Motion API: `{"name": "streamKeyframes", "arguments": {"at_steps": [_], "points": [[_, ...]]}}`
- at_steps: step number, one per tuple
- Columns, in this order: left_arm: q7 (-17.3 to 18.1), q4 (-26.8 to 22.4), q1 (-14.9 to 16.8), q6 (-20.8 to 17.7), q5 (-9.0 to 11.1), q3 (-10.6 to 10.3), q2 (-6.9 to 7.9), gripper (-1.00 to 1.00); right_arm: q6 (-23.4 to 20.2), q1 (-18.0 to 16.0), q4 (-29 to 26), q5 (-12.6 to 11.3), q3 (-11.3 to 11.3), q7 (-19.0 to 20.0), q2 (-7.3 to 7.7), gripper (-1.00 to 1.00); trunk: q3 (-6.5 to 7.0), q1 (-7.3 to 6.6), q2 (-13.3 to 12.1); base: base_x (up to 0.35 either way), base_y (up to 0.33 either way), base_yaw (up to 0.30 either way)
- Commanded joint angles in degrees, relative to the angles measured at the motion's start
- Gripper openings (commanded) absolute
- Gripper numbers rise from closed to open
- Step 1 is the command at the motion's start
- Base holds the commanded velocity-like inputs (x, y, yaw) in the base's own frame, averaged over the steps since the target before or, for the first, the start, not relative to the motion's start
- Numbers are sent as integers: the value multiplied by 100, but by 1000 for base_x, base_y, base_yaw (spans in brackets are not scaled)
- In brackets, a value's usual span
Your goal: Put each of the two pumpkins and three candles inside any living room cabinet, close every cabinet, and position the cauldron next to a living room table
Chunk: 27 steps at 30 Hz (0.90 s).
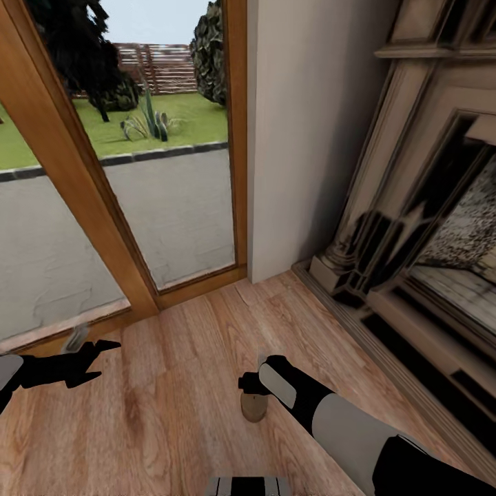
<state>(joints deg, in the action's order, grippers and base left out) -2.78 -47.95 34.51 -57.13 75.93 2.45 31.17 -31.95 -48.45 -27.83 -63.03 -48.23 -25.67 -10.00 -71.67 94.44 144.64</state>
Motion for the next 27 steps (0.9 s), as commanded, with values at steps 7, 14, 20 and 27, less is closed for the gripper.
{"name": "streamKeyframes", "arguments": {"at_steps": [7, 14, 20, 27], "points": [[-29, -8, 1, -26, 28, 5, -5, 100, -4, -7, -3, -43, -28, -43, 0, 100, -160, 17, 12, 0, 0, 0], [-29, -18, 2, -26, 27, 0, -9, 100, -4, -7, -3, -43, -28, -43, 0, 100, -227, 24, 16, 0, 0, 0], [-29, -21, 3, -26, 27, -7, -17, 100, -4, -7, -3, -43, -28, -43, 0, 100, -338, 37, 22, 0, 0, 0], [-29, -22, 0, -26, 27, -8, -23, 100, 42, -7, -3, -39, -28, -43, 0, 100, -493, 55, 32, 0, 0, 0]]}}
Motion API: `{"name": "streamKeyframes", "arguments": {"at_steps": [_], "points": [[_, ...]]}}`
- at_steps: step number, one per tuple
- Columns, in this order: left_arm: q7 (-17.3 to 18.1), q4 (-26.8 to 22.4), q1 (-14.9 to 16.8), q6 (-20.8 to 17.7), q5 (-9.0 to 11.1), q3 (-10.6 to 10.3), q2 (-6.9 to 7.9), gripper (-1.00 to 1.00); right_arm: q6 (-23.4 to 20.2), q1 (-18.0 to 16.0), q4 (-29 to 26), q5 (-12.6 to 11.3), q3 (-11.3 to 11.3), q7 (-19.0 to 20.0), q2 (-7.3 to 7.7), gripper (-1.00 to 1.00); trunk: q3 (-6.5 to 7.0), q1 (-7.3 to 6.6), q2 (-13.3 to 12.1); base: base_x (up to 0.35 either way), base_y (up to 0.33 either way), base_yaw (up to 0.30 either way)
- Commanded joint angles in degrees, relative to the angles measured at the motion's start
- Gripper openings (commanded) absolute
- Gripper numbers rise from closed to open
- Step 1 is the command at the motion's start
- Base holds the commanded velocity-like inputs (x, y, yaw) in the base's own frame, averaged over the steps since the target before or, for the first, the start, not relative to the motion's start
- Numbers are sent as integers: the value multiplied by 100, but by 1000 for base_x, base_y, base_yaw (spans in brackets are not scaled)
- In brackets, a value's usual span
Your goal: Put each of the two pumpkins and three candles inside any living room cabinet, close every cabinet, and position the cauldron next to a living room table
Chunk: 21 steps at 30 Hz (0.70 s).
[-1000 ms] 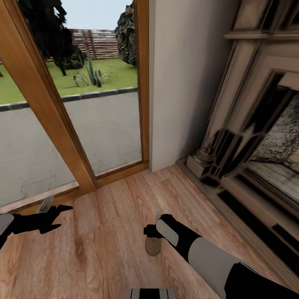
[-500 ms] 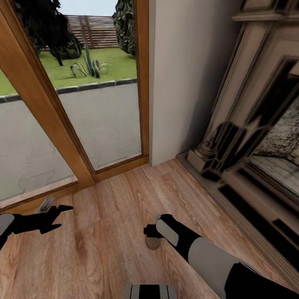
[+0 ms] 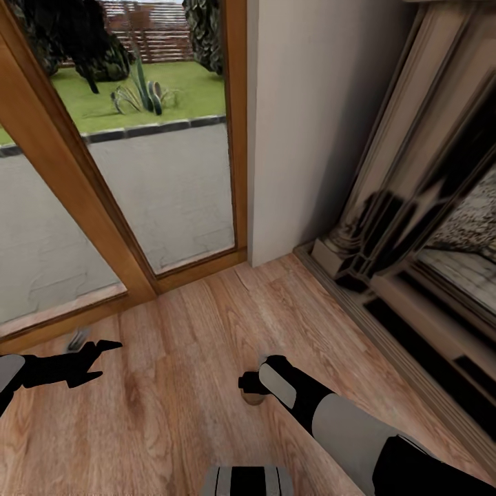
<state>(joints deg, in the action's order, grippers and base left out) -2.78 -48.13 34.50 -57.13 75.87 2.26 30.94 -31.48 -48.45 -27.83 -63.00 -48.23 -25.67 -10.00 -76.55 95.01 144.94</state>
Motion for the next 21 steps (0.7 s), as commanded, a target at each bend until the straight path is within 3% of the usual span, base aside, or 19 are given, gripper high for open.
{"name": "streamKeyframes", "arguments": {"at_steps": [1, 16, 21], "points": [[-29, -4, 2, -26, 33, 10, 0, 100, -3, -7, -3, -41, -28, -43, 0, 100, -27, 1, 4, 0, 0, 0], [236, -4, 1, -26, 34, -46, 22, 100, 2, -7, -3, -37, -28, -43, 0, 100, -360, 40, 24, 0, 0, 0], [256, -4, -1, -26, 33, -65, 26, 100, 2, -7, -3, -37, -28, -43, 0, 100, -360, 40, 24, 0, 0, 0]]}}
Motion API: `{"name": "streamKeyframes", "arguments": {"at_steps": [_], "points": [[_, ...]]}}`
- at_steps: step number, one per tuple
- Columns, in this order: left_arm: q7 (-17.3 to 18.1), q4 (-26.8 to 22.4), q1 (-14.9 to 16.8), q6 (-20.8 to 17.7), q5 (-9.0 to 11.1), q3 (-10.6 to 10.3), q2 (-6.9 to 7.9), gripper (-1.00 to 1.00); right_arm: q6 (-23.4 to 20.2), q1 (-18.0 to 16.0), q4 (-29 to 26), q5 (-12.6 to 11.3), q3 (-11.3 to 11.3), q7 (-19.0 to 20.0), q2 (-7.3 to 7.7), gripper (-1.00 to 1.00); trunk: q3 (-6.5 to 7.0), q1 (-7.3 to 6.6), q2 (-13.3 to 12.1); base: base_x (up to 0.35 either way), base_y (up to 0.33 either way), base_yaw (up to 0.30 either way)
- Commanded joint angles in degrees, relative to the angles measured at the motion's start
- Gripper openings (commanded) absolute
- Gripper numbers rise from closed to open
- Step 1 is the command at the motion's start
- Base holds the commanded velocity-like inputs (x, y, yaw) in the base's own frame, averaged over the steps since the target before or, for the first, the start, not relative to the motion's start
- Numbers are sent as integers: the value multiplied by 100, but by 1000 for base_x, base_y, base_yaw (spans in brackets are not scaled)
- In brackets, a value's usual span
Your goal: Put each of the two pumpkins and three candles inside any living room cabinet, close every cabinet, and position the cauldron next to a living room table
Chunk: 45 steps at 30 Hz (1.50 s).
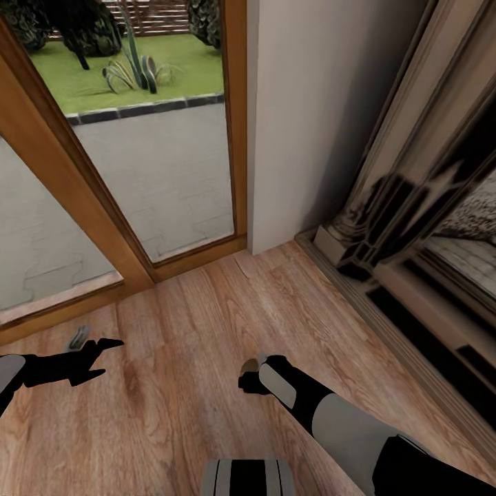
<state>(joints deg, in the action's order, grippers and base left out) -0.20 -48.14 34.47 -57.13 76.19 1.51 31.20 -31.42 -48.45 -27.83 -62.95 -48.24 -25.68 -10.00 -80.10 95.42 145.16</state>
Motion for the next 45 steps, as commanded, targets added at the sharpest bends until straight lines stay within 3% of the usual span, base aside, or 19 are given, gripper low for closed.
{"name": "streamKeyframes", "arguments": {"at_steps": [1, 20, 45], "points": [[0, -2, 1, -27, 1, 10, 0, 100, -5, -6, -3, -42, -28, -43, 0, 100, -4, -1, 2, 0, 0, 0], [1, 6, -2, -27, -3, 8, 1, 100, -5, -6, -12, -42, -29, -43, 0, 100, -4, -1, 2, 38, -4, 0], [2, 7, -1, -27, 1, 8, -8, 100, -5, -6, -12, -42, -31, -43, 0, 100, -4, -1, 2, 224, -43, 0]]}}
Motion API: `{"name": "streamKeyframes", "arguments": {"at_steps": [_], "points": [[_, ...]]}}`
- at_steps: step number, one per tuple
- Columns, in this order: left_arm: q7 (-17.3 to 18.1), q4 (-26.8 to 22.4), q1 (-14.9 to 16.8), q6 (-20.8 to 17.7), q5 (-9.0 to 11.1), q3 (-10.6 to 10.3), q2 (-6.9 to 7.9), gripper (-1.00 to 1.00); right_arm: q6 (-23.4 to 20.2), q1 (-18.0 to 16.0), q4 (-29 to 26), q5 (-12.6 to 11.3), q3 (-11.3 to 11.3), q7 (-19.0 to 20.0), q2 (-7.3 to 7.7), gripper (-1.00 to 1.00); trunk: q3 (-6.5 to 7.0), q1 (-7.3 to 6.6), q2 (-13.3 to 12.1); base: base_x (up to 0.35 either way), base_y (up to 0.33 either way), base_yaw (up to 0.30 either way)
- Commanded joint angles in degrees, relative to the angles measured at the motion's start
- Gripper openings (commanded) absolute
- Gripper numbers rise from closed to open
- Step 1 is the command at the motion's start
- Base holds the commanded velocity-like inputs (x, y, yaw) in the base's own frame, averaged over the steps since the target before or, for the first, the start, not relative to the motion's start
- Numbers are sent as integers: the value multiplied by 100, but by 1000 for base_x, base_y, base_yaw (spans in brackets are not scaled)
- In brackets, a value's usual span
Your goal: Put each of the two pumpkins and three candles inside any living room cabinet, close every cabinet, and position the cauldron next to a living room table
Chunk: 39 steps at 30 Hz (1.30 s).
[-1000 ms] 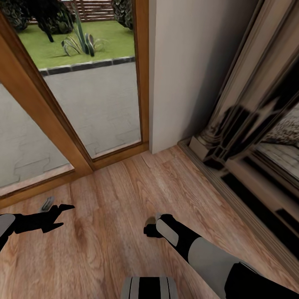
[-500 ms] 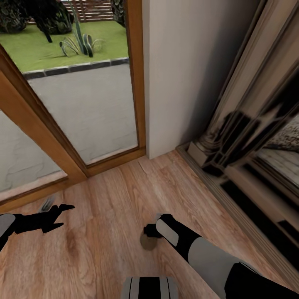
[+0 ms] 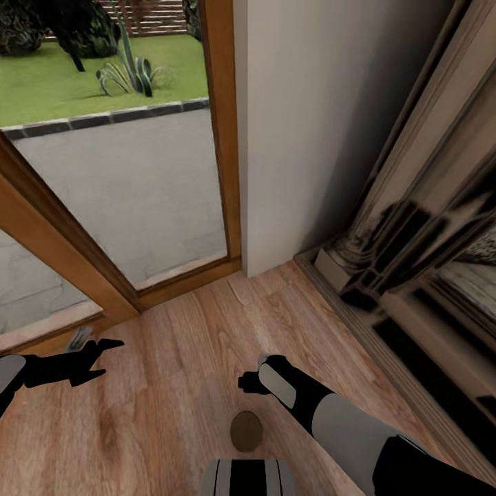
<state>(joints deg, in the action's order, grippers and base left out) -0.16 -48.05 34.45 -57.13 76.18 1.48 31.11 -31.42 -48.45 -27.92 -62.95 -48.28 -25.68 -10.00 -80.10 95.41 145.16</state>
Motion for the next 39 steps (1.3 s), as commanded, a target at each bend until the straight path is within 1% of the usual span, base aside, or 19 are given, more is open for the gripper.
{"name": "streamKeyframes", "arguments": {"at_steps": [1, 15, 31, 39], "points": [[-2, -2, 1, -27, 1, 11, 0, 100, -5, -7, -3, -42, -28, -43, 0, 100, -4, -1, 2, 19, 0, 0], [-1, 7, 1, -27, 2, 11, 0, 100, -5, -7, -3, -42, -27, -43, 0, 100, -4, -1, 2, 15, 5, 0], [-3, 7, 1, -27, 2, 11, 0, 100, -5, -7, -3, -42, -29, -38, 0, 100, -4, -1, 2, -124, 52, 0], [-3, 7, 0, -27, 2, 11, -2, 100, -5, -7, -11, -42, -31, -34, 0, 100, -4, -1, 2, -20, 5, 0]]}}
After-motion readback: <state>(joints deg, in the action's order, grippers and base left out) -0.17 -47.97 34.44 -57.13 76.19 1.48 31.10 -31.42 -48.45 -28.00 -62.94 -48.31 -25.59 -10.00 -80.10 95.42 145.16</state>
